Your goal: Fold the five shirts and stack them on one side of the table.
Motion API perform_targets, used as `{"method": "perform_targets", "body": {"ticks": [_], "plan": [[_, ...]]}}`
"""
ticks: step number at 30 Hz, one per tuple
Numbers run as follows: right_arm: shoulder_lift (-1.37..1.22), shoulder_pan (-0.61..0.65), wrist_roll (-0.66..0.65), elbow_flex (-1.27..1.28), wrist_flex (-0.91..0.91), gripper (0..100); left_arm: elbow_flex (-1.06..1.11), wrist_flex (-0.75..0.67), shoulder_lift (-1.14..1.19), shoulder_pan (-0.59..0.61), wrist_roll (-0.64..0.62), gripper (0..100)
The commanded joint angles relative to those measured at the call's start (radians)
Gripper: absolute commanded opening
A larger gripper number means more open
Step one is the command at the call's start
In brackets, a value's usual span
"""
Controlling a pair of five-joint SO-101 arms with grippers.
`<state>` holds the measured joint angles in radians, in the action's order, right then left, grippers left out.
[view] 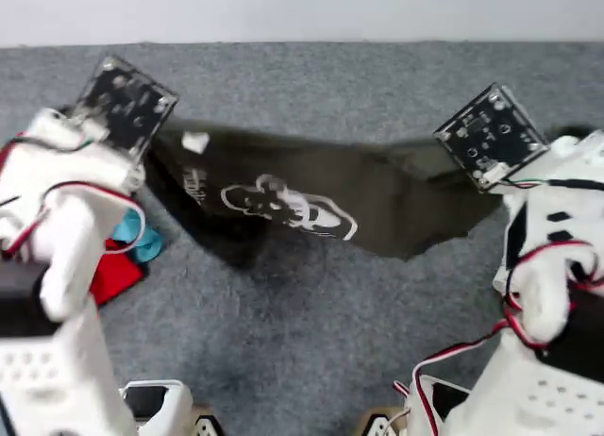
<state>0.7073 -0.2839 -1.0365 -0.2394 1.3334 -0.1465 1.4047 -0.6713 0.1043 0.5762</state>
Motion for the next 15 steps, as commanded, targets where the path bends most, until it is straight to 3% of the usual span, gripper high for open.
{"method": "perform_targets", "body": {"ticks": [1, 6, 11, 15], "plan": [[0.021, -0.005, -0.011, -0.084, -0.17, 0.9, -0.067, -0.14, -0.057, 0.003, -0.003, 1], [0.022, -0.005, -0.041, -0.161, -0.387, 1.0, -0.071, -0.206, -0.114, 0.003, 0.002, 1], [0.024, -0.004, -0.071, -0.241, -0.475, 1.0, -0.071, -0.081, -0.196, -0.097, 0.109, 1], [0.047, -0.004, -0.075, -0.311, -0.473, 1.0, -0.067, -0.055, -0.278, -0.14, 0.124, 2]]}}
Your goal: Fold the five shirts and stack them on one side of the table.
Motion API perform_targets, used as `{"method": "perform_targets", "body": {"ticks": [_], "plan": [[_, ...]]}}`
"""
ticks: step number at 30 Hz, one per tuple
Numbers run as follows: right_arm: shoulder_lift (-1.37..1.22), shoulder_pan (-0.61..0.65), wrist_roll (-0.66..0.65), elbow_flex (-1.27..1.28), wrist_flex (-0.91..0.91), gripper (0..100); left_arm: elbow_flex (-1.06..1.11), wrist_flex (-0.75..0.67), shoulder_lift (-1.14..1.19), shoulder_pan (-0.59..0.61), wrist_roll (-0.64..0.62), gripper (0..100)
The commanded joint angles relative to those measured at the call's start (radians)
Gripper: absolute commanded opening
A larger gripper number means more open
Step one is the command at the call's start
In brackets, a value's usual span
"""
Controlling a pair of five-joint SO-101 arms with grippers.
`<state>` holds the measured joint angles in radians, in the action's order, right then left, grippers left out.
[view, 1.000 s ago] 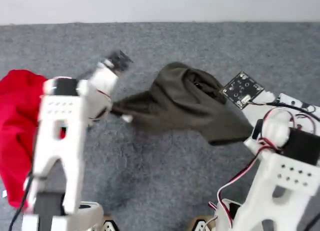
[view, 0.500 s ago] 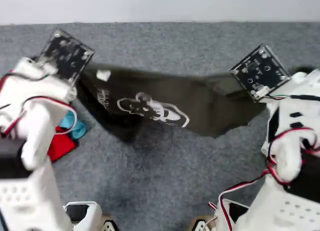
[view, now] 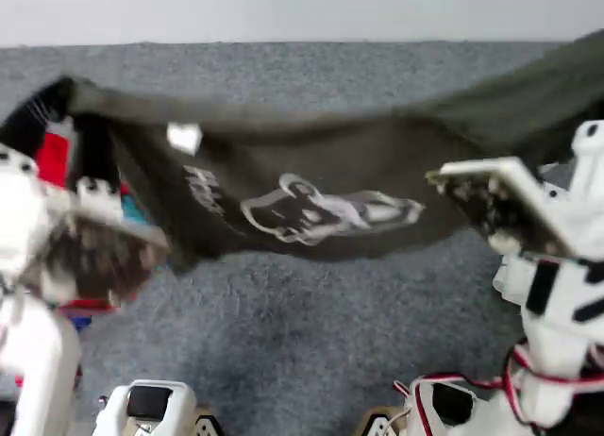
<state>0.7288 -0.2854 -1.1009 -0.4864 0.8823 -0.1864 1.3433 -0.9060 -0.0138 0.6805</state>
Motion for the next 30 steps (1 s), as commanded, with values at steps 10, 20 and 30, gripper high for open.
{"method": "perform_targets", "body": {"ticks": [10, 20, 30], "plan": [[0.182, -0.01, -0.043, -0.087, -0.021, 1.0, -0.031, 0.003, -0.193, -0.002, 0.021, 2], [0.22, -0.008, -0.091, -0.048, 0.035, 1.0, 0.012, 0.002, -0.281, 0.086, 0.02, 2], [0.179, 0.013, -0.005, 0.279, 0.062, 1.0, 0.433, -0.087, -0.276, 0.083, 0.048, 2]]}}
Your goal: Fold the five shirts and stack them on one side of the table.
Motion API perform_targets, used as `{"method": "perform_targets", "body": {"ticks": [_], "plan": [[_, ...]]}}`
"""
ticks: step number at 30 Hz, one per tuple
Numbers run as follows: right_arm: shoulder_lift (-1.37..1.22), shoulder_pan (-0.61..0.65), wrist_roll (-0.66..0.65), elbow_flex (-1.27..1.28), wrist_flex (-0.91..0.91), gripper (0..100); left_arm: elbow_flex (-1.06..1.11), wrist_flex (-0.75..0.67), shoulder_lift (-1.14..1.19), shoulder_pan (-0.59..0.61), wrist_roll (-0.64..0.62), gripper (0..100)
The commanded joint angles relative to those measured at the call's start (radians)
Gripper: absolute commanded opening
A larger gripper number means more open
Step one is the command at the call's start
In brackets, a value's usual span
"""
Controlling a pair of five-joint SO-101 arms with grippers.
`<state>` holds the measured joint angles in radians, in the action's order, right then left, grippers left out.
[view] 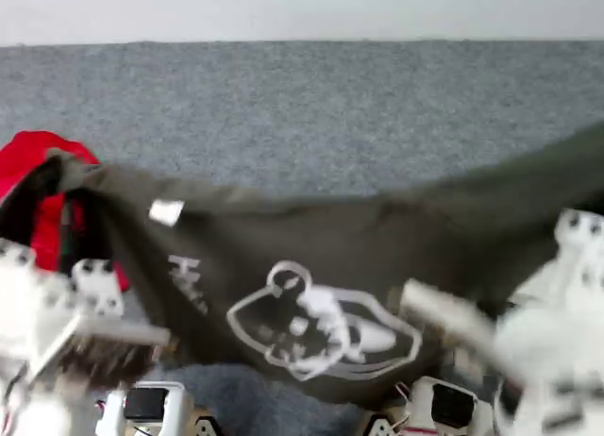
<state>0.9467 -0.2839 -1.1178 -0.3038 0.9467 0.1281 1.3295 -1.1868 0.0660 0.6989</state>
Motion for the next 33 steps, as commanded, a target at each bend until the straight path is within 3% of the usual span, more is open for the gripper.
{"method": "perform_targets", "body": {"ticks": [1, 7, 13, 18, 24, 33], "plan": [[-0.039, 0.036, 0.012, 0.14, -0.002, 1.0, 0.171, -0.11, 0.003, 0.005, 0.038, 2], [-0.041, 0.159, -0.038, 0.391, -0.054, 1.0, 0.467, -0.385, 0.005, 0.005, 0.107, 2], [-0.042, 0.199, -0.13, 0.724, -0.387, 1.0, 0.697, -0.661, 0.055, 0.008, 0.192, 2], [-0.101, 0.239, -0.236, 0.937, -0.696, 1.0, 0.717, -0.815, 0.235, 0.009, 0.203, 2], [-0.374, 0.24, -0.242, 0.873, -0.952, 1.0, 0.627, -0.927, 0.535, 0.011, 0.203, 2], [-0.762, 0.203, -0.242, 0.525, -0.981, 1.0, 0.314, -0.927, 0.956, 0.011, 0.203, 2]]}}
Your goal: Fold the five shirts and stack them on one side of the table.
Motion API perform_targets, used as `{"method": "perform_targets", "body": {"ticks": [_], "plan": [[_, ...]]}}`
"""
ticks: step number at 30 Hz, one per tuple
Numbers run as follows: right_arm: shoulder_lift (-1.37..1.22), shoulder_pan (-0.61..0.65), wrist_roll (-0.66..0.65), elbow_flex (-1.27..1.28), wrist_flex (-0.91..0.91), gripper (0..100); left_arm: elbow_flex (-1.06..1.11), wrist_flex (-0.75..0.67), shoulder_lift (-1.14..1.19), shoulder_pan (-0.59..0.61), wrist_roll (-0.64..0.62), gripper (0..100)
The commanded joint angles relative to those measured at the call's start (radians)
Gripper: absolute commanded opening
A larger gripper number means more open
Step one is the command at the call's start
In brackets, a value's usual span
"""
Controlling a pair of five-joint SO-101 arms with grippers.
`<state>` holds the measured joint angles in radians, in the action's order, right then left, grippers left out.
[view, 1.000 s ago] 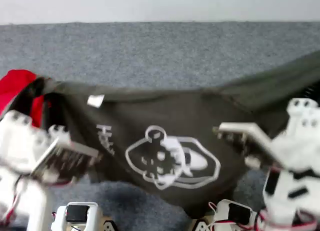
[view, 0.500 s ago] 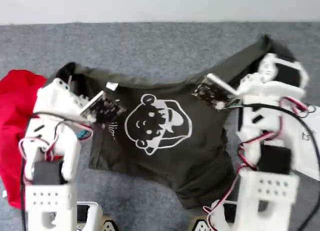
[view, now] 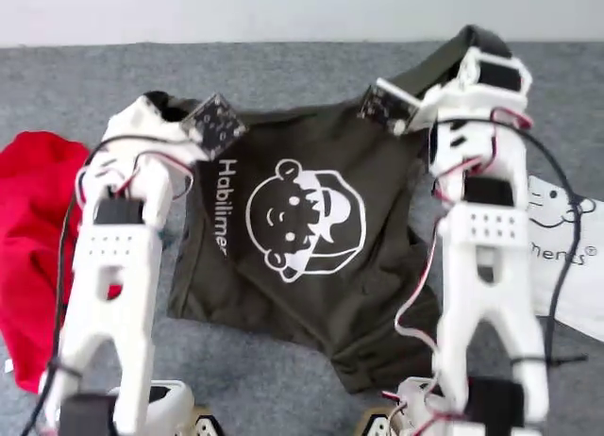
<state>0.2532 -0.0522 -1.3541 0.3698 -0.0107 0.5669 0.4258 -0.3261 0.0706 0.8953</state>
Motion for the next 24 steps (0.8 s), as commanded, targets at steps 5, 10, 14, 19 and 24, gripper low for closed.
{"method": "perform_targets", "body": {"ticks": [5, 10, 14, 19, 24], "plan": [[-0.248, -0.07, -0.006, -0.351, -0.021, 1.0, -0.308, -0.021, 0.281, 0.006, 0.006, 2], [-0.401, -0.084, -0.008, -0.535, -0.016, 1.0, -0.429, -0.021, 0.405, 0.006, 0.006, 2], [-0.506, -0.065, -0.023, -0.661, -0.016, 1.0, -0.518, -0.021, 0.476, 0.023, 0.04, 2], [-0.638, -0.041, -0.061, -0.796, -0.018, 1.0, -0.628, 0.057, 0.537, 0.051, 0.084, 2], [-0.73, -0.025, -0.063, -0.891, -0.015, 1.0, -0.773, 0.15, 0.585, 0.08, 0.091, 2]]}}
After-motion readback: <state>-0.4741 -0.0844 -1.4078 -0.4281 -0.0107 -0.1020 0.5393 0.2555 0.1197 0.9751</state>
